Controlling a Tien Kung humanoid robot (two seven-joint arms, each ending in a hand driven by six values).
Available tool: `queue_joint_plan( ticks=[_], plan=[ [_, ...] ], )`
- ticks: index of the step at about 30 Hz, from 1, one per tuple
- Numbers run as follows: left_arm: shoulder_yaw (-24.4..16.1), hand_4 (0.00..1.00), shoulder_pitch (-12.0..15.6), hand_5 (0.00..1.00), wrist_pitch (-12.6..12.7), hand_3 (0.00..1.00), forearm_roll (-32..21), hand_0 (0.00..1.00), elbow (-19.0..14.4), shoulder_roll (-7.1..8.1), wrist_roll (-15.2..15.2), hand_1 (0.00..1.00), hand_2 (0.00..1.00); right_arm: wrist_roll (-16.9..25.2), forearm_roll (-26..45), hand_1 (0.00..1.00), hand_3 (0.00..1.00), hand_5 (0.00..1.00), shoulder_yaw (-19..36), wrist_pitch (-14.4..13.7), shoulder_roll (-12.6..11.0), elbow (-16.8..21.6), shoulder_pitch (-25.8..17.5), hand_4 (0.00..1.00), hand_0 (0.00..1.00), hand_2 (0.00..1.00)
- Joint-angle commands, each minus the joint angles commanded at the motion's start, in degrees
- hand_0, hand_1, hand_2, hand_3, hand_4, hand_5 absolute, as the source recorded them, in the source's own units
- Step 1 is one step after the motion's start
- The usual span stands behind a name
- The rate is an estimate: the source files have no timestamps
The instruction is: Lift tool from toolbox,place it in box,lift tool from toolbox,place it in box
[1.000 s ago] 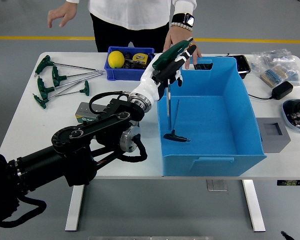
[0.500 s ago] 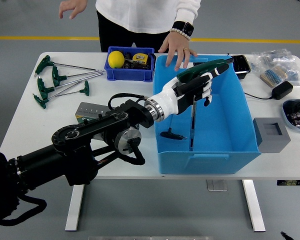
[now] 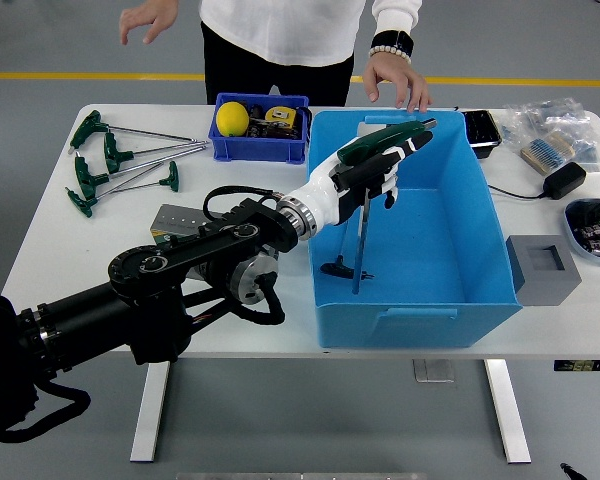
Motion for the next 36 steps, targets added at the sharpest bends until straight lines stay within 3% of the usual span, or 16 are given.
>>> queue_joint_plan(
  ticks=[7, 8, 13, 14, 19, 20, 22, 25, 26, 31, 32, 36],
  plan=[
    [4.0, 0.826, -3.0, 0.513, 2.2, 0.15, 1.3, 0.109, 3.6, 0.0, 4.7, 0.002, 0.072, 0.0, 0.2, 0.636, 0.557, 0.748, -0.1, 0.0, -0.1, 0.0, 0.0, 0.805, 0.648, 0.708],
    [4.5, 0.891, -3.6, 0.523, 2.3, 0.274, 1.7, 0.193, 4.1, 0.0, 5.8, 0.11, 0.197, 0.0, 0.1, 0.635, 0.557, 0.749, -0.1, 0.0, -0.1, 0.0, 0.0, 0.805, 0.648, 0.708],
    [6.4, 0.891, -6.0, 0.523, 2.5, 0.274, 3.0, 0.193, 6.3, 0.0, 9.0, 0.11, 0.197, -0.1, -0.3, 0.635, 0.557, 0.749, 0.1, 0.0, -0.2, 0.0, 0.2, 0.805, 0.648, 0.708],
    [6.8, 0.998, -6.6, 0.63, 2.9, 0.408, 2.6, 0.318, 6.8, 0.0, 9.6, 0.282, 0.377, -0.1, -0.4, 0.634, 0.557, 0.749, 0.2, 0.0, -0.2, 0.0, 0.3, 0.805, 0.648, 0.708],
    [7.8, 0.998, -8.2, 0.63, 4.0, 0.408, 0.7, 0.318, 7.5, 0.0, 10.3, 0.282, 0.377, -0.1, -0.5, 0.634, 0.557, 0.749, 0.2, 0.0, -0.3, 0.0, 0.5, 0.805, 0.648, 0.708],
    [7.8, 0.998, -8.4, 0.642, 4.0, 0.51, 0.6, 0.4, 7.5, 0.0, 10.3, 0.397, 0.506, -0.1, -0.4, 0.633, 0.558, 0.749, 0.1, 0.0, -0.3, 0.0, 0.5, 0.804, 0.648, 0.706],
    [8.0, 0.998, -8.6, 0.642, 3.8, 0.51, 0.7, 0.4, 7.6, 0.0, 10.6, 0.397, 0.506, -0.1, -0.4, 0.633, 0.558, 0.749, 0.1, 0.0, -0.3, 0.0, 0.5, 0.804, 0.648, 0.706],
    [8.3, 0.998, -9.1, 0.642, 2.5, 0.51, 1.7, 0.4, 7.5, 0.0, 12.4, 0.397, 0.506, -0.2, -0.8, 0.633, 0.558, 0.749, 0.3, 0.0, -0.4, 0.0, 0.6, 0.804, 0.648, 0.706],
    [8.5, 0.998, -9.3, 0.646, 2.0, 0.588, 2.1, 0.464, 7.5, 0.0, 13.1, 0.497, 0.591, -0.2, -1.0, 0.633, 0.558, 0.749, 0.4, 0.0, -0.5, 0.0, 0.6, 0.805, 0.648, 0.707],
    [9.4, 0.998, -10.1, 0.646, 0.5, 0.588, 2.5, 0.464, 7.8, 0.0, 15.0, 0.497, 0.591, -0.4, -1.4, 0.633, 0.558, 0.749, 0.6, -0.1, -0.5, 0.0, 0.8, 0.805, 0.648, 0.707],
    [9.5, 0.998, -10.2, 0.678, 0.5, 0.736, 2.5, 0.684, 7.9, 0.0, 15.2, 0.691, 0.755, -0.4, -1.4, 0.633, 0.558, 0.749, 0.6, -0.1, -0.6, 0.0, 0.8, 0.805, 0.648, 0.705],
    [9.9, 0.998, -10.6, 0.678, 1.2, 0.736, 1.5, 0.684, 8.3, 0.0, 14.8, 0.691, 0.755, -0.3, -1.2, 0.633, 0.558, 0.749, 0.5, -0.1, -0.6, -0.1, 0.9, 0.805, 0.648, 0.705]
  ],
)
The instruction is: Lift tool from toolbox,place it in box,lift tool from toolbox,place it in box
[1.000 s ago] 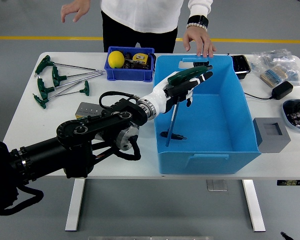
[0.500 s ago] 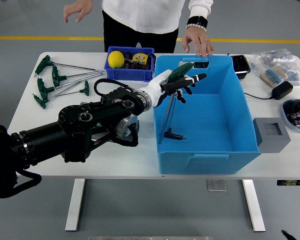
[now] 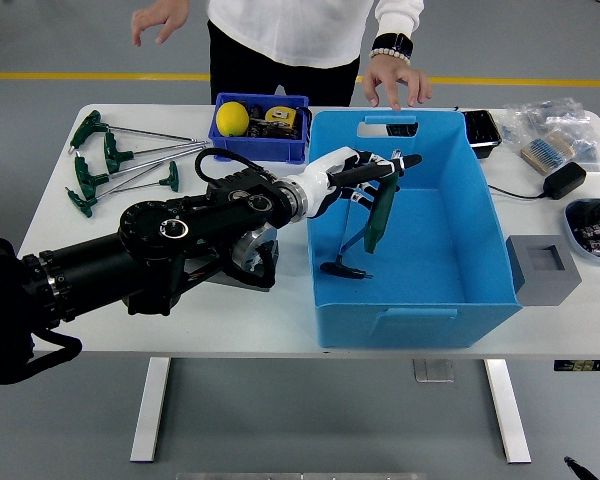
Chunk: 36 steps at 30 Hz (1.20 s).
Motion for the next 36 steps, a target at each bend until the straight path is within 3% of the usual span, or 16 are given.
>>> queue_joint_plan(
  ticks=[1, 2, 7, 8, 10, 14, 17, 19, 20, 25, 30, 32, 36],
  plan=[
    [0.0, 0.998, -0.1, 0.678, 0.2, 0.736, -0.2, 0.684, 0.0, 0.0, -0.2, 0.691, 0.755, 0.0, 0.0, 0.633, 0.558, 0.749, 0.0, 0.0, 0.0, 0.0, 0.0, 0.805, 0.648, 0.705],
    [0.0, 0.998, -0.2, 0.691, 0.4, 0.787, -0.6, 0.767, 0.1, 0.0, -0.5, 0.778, 0.836, 0.0, -0.1, 0.633, 0.558, 0.749, 0.1, 0.0, 0.0, 0.0, 0.1, 0.805, 0.648, 0.705],
    [-0.2, 0.998, -0.5, 0.691, 0.6, 0.787, -1.9, 0.767, 0.0, 0.0, -2.3, 0.778, 0.836, -0.1, -0.4, 0.633, 0.558, 0.749, 0.2, 0.0, 0.0, 0.0, 0.2, 0.805, 0.648, 0.705],
    [-0.3, 0.998, -0.5, 0.702, 0.6, 0.81, -2.0, 0.816, -0.1, 0.0, -2.5, 0.829, 0.892, -0.1, -0.3, 0.633, 0.558, 0.748, 0.2, 0.0, 0.0, 0.0, 0.2, 0.805, 0.648, 0.705],
    [-0.7, 0.998, -0.2, 0.702, 0.6, 0.81, -1.2, 0.816, -0.5, 0.0, -2.6, 0.829, 0.892, 0.0, -0.1, 0.633, 0.558, 0.748, 0.1, 0.0, 0.0, 0.0, 0.2, 0.805, 0.648, 0.705],
    [-2.4, 0.998, 1.3, 0.715, 0.4, 0.81, 5.4, 0.819, -3.6, 0.0, -3.0, 0.838, 0.895, 0.4, 1.3, 0.633, 0.558, 0.749, -0.6, -0.1, 0.1, -0.1, -0.1, 0.805, 0.648, 0.705],
    [-4.6, 0.998, 2.9, 0.715, -1.3, 0.81, 11.3, 0.819, -6.8, 0.0, -3.0, 0.838, 0.895, 0.8, 2.5, 0.633, 0.558, 0.749, -1.0, -0.2, 0.1, -0.2, -0.5, 0.805, 0.648, 0.705],
    [-6.9, 0.998, 4.6, 0.715, -3.8, 0.81, 16.2, 0.819, -9.8, 0.0, -2.6, 0.838, 0.895, 1.0, 3.3, 0.633, 0.558, 0.749, -1.4, -0.2, 0.3, -0.3, -0.7, 0.805, 0.648, 0.705],
    [-7.9, 0.998, 5.5, 0.742, -4.7, 0.739, 18.4, 0.75, -11.1, 0.0, -2.5, 0.758, 0.808, 1.1, 3.6, 0.632, 0.558, 0.749, -1.6, -0.2, 0.3, -0.3, -0.9, 0.805, 0.648, 0.705],
    [-14.8, 0.998, 12.1, 0.742, -8.4, 0.739, 27.9, 0.75, -18.0, 0.0, -1.6, 0.758, 0.808, 1.5, 5.2, 0.632, 0.558, 0.749, -2.3, -0.2, 0.7, -0.4, -1.5, 0.805, 0.648, 0.705],
    [-22.7, 0.998, 18.9, 0.755, -9.0, 0.72, 28.8, 0.727, -22.0, 0.0, -1.0, 0.729, 0.78, 2.0, 7.3, 0.632, 0.558, 0.748, -3.2, -0.2, 0.8, -0.5, -2.0, 0.805, 0.648, 0.705],
    [-26.2, 0.998, 21.6, 0.771, -8.6, 0.686, 27.6, 0.689, -23.4, 0.0, -1.3, 0.671, 0.731, 2.2, 8.0, 0.631, 0.558, 0.748, -3.6, -0.2, 1.0, -0.6, -2.3, 0.805, 0.646, 0.705],
    [-32.7, 0.998, 25.9, 0.771, -7.8, 0.686, 23.7, 0.689, -25.8, 0.0, -2.2, 0.671, 0.731, 2.5, 8.8, 0.631, 0.558, 0.748, -3.9, -0.2, 1.2, -0.6, -2.6, 0.805, 0.646, 0.705]
  ],
)
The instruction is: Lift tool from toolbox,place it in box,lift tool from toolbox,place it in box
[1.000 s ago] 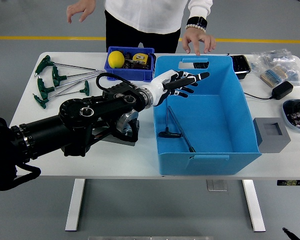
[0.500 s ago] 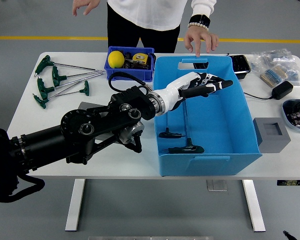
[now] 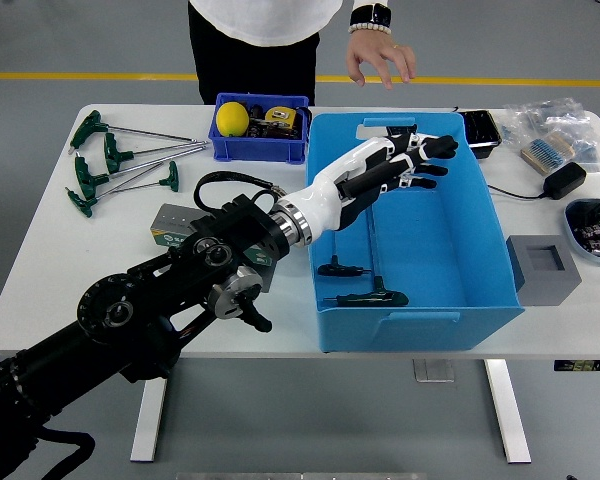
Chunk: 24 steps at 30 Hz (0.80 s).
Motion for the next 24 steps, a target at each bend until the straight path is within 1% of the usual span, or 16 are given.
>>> queue_joint_plan(
  ticks=[1, 2, 3, 6, 8, 9, 10, 11, 12, 14, 16, 18, 19, 20, 22, 24],
  plan=[
    [-1.6, 0.998, 1.0, 0.771, 0.0, 0.686, -0.8, 0.689, -0.6, 0.0, -0.2, 0.671, 0.731, 0.0, 0.1, 0.631, 0.558, 0.748, 0.0, 0.0, 0.0, 0.0, -0.1, 0.805, 0.646, 0.705],
    [-3.1, 0.998, 1.9, 0.781, -0.3, 0.676, -1.2, 0.668, -1.2, 0.0, -0.2, 0.65, 0.714, 0.1, 0.2, 0.631, 0.557, 0.747, -0.1, 0.0, 0.1, 0.0, -0.1, 0.805, 0.646, 0.705],
    [-4.5, 0.998, 3.0, 0.781, -0.6, 0.676, -1.2, 0.668, -1.9, 0.33, -0.1, 0.65, 0.714, 0.0, 0.2, 0.631, 0.557, 0.747, 0.0, 0.0, 0.2, -0.1, -0.3, 0.805, 0.646, 0.705],
    [-8.0, 0.998, 5.9, 0.781, -1.4, 0.676, -1.5, 0.668, -3.5, 2.68, 0.2, 0.65, 0.714, -0.1, -0.1, 0.631, 0.557, 0.747, 0.3, 0.0, 0.4, -0.2, -0.5, 0.805, 0.646, 0.705],
    [-10.5, 0.998, 8.3, 0.785, -1.4, 0.675, -0.9, 0.662, -4.8, 4.84, 0.2, 0.643, 0.707, -0.1, 0.2, 0.631, 0.557, 0.748, 0.2, 0.0, 0.6, -0.2, -0.7, 0.804, 0.647, 0.705],
    [-11.9, 0.998, 9.6, 0.785, -1.0, 0.675, -0.2, 0.662, -5.4, 5.79, 0.0, 0.643, 0.707, 0.0, 0.5, 0.631, 0.557, 0.748, 0.1, 0.0, 0.6, -0.3, -0.8, 0.804, 0.647, 0.705],
    [-12.8, 0.998, 10.4, 0.785, -0.7, 0.675, 0.4, 0.662, -5.9, 6.41, -0.2, 0.643, 0.707, 0.1, 0.7, 0.631, 0.557, 0.748, 0.0, 0.0, 0.7, -0.3, -0.9, 0.804, 0.647, 0.705],
    [-14.5, 0.998, 11.9, 0.785, -0.1, 0.675, 2.3, 0.662, -6.9, 7.32, -0.6, 0.643, 0.707, 0.1, 1.0, 0.631, 0.557, 0.748, 0.0, 0.0, 0.8, -0.3, -1.0, 0.804, 0.647, 0.705],
    [-15.9, 0.998, 12.9, 0.785, 0.2, 0.675, 4.3, 0.662, -7.5, 7.77, -0.8, 0.643, 0.707, 0.2, 1.1, 0.631, 0.557, 0.748, -0.1, 0.0, 0.8, -0.4, -1.0, 0.804, 0.647, 0.705],
    [-18.0, 0.998, 14.5, 0.789, 0.7, 0.677, 7.9, 0.663, -8.7, 8.54, -1.5, 0.651, 0.715, 0.2, 1.2, 0.632, 0.557, 0.748, -0.1, 0.0, 0.8, -0.4, -1.1, 0.804, 0.647, 0.705],
    [-20.8, 0.998, 16.5, 0.789, 1.3, 0.677, 12.6, 0.663, -9.9, 9.3, -2.5, 0.651, 0.715, 0.3, 1.2, 0.632, 0.557, 0.748, -0.1, -0.1, 0.8, -0.4, -1.3, 0.804, 0.647, 0.705],
    [-22.6, 0.998, 18.2, 0.789, 1.6, 0.677, 16.5, 0.663, -10.2, 9.83, -3.2, 0.651, 0.715, 0.3, 1.1, 0.632, 0.557, 0.748, -0.1, -0.1, 0.8, -0.5, -1.3, 0.804, 0.647, 0.705],
    [-23.2, 0.998, 19.1, 0.789, 1.8, 0.677, 17.1, 0.663, -10.2, 10.09, -3.6, 0.651, 0.715, 0.3, 1.2, 0.632, 0.557, 0.748, -0.1, -0.1, 0.8, -0.5, -1.3, 0.804, 0.647, 0.705],
    [-23.8, 0.998, 20.0, 0.799, 2.1, 0.741, 17.2, 0.786, -10.1, 10.28, -4.0, 0.777, 0.835, 0.3, 1.3, 0.632, 0.557, 0.747, -0.2, -0.1, 0.8, -0.5, -1.3, 0.803, 0.647, 0.705],
    [-24.7, 0.998, 21.9, 0.799, 3.0, 0.741, 17.1, 0.786, -9.6, 10.44, -5.3, 0.777, 0.835, 0.5, 1.7, 0.632, 0.557, 0.747, -0.4, -0.1, 0.8, -0.4, -1.3, 0.803, 0.647, 0.705],
    [-25.4, 0.998, 24.1, 0.799, 3.3, 0.741, 17.1, 0.786, -9.2, 10.5, -6.8, 0.777, 0.835, 0.6, 1.9, 0.632, 0.557, 0.747, -0.5, -0.1, 0.8, -0.4, -1.5, 0.803, 0.647, 0.705]
  ],
)
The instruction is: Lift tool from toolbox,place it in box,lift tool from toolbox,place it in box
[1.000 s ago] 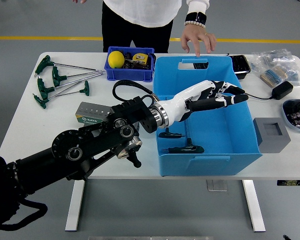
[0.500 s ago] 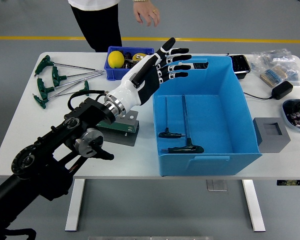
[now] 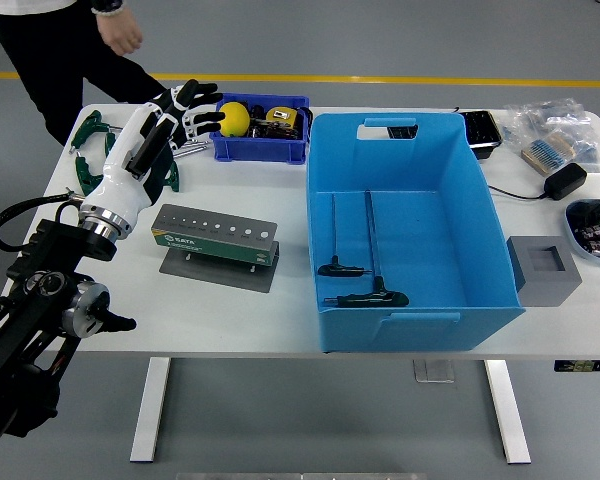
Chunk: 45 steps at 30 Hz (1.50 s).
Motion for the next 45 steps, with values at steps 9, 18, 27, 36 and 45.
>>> queue_joint_plan(
  ticks=[9, 18, 27, 36, 45],
  plan=[
    [-2.7, 0.998, 6.3, 0.863, -2.0, 0.849, 7.7, 0.977, 0.1, -2.49, -3.8, 0.954, 0.998, -0.2, -0.3, 0.631, 0.556, 0.745, 0.2, -0.1, 0.3, -0.2, -0.2, 0.8, 0.647, 0.705],
    [-6.1, 0.998, 5.6, 0.792, 3.6, 0.788, 28.8, 0.818, -1.2, -3.43, -4.1, 0.833, 0.914, -0.3, -0.8, 0.631, 0.557, 0.743, 0.4, -0.1, 0.1, -0.1, 0.3, 0.8, 0.647, 0.705],
    [-7.2, 0.998, 4.4, 0.603, -2.6, 0.884, 50.4, 0.998, -4.8, -1.01, -1.4, 0.998, 0.998, 0.0, 0.5, 0.631, 0.557, 0.743, -0.3, 0.0, -0.2, -0.1, 0.9, 0.8, 0.647, 0.705],
    [-5.8, 0.998, 5.1, 0.438, -5.8, 0.97, 72.0, 0.998, -7.9, 0.66, 3.4, 0.998, 0.998, -0.1, 0.5, 0.631, 0.557, 0.742, -0.3, 0.0, -0.3, -0.2, 1.0, 0.8, 0.647, 0.705],
    [-6.1, 0.998, 4.6, 0.162, 7.9, 0.801, 72.1, 0.383, -7.8, 0.73, 9.1, 0.516, 0.69, -0.2, 0.3, 0.631, 0.557, 0.743, -0.1, 0.0, -0.4, -0.2, 1.0, 0.801, 0.647, 0.705]
  ],
)
